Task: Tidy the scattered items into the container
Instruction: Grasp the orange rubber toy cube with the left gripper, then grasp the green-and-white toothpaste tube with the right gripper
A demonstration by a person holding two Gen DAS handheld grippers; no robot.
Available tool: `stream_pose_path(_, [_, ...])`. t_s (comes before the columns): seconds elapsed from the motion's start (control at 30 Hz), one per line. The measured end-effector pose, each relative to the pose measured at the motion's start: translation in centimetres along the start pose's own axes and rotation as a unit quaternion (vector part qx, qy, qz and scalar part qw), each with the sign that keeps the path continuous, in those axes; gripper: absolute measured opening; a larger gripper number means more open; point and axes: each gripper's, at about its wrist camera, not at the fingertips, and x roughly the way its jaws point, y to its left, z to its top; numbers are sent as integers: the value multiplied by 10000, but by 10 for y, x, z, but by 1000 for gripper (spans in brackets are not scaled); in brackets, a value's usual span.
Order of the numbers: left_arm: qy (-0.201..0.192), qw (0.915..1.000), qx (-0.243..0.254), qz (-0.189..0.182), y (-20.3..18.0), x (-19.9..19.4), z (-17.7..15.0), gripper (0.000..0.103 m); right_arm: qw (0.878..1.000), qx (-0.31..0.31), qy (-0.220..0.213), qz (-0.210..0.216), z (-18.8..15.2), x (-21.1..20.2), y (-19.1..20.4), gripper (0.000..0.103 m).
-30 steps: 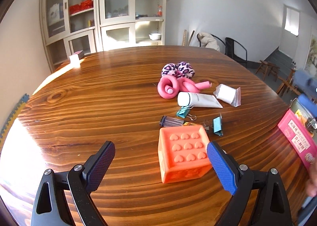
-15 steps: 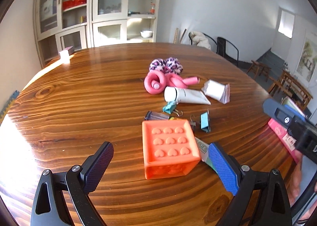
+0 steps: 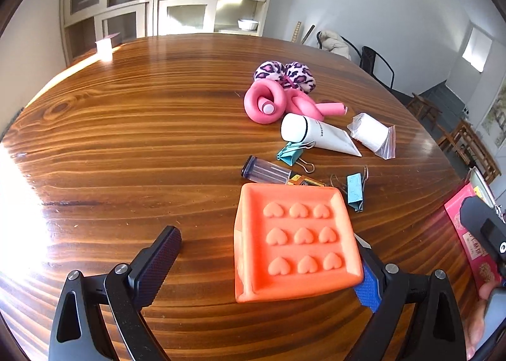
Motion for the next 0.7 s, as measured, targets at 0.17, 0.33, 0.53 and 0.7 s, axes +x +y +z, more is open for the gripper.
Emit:
stream_pose_path(0.17, [-112,9995,112,-273,-3,-8,-3,59,10000,-73,-1,57,-2,1,4,99])
stream_pose_path(0.33, [-185,9993,64,-329,5,-19,-6,56,9999,-108,28,100,-3,2,5,88])
stream_pose_path(0.53, [-664,9976,-146,-86,25,-48,-3,55,9992,-325,87,233,-7,5,13,86])
stream_pose_path(0.7, [-661,9977,-139,-26,30,-49,-4,55,9966,-490,389,540,-13,15,22,83])
